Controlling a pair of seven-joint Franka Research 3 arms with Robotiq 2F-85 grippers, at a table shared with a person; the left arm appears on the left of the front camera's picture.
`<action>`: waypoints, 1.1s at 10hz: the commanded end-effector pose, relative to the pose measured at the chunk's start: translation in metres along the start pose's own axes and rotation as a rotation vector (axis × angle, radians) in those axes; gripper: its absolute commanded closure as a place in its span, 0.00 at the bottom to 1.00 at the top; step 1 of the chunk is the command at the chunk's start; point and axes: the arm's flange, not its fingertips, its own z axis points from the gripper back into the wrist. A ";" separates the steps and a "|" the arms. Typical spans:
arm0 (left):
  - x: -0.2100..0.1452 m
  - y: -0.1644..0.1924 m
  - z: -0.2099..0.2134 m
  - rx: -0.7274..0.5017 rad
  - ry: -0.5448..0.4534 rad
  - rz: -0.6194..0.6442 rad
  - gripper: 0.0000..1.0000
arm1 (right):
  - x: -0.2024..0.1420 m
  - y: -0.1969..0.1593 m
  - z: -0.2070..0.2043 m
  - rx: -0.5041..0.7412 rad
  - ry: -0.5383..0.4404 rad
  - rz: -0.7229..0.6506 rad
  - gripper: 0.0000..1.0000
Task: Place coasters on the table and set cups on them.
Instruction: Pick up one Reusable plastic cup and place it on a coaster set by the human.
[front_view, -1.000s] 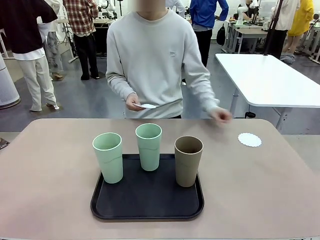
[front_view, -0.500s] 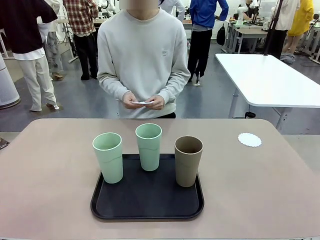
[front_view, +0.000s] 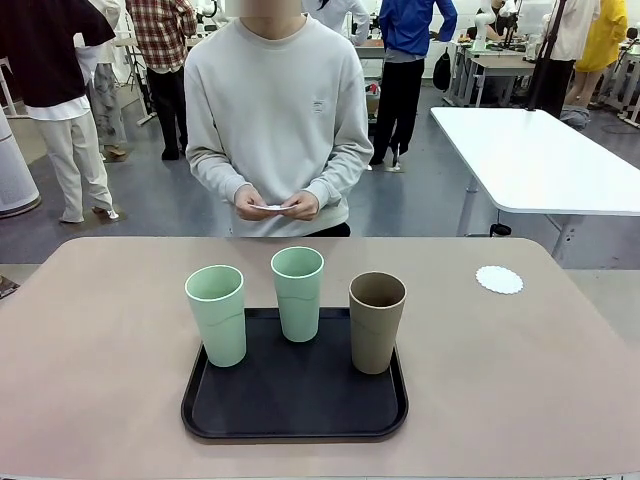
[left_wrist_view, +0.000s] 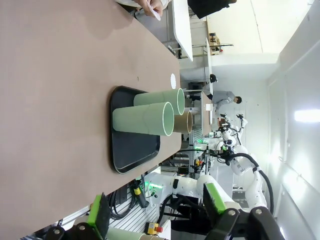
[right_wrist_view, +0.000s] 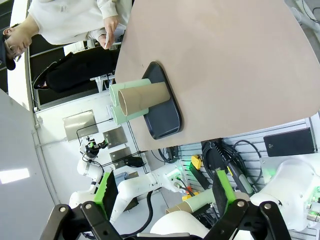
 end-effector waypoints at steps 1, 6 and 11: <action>0.000 0.000 0.002 -0.015 -0.012 0.000 0.00 | 0.000 0.000 0.000 0.000 0.000 0.000 0.00; 0.000 0.000 0.002 -0.015 -0.012 0.000 0.00 | 0.058 0.185 -0.015 -0.505 0.190 0.555 0.00; 0.000 0.000 0.002 -0.015 -0.012 0.000 0.00 | 0.064 0.251 -0.179 -0.720 0.260 1.016 0.00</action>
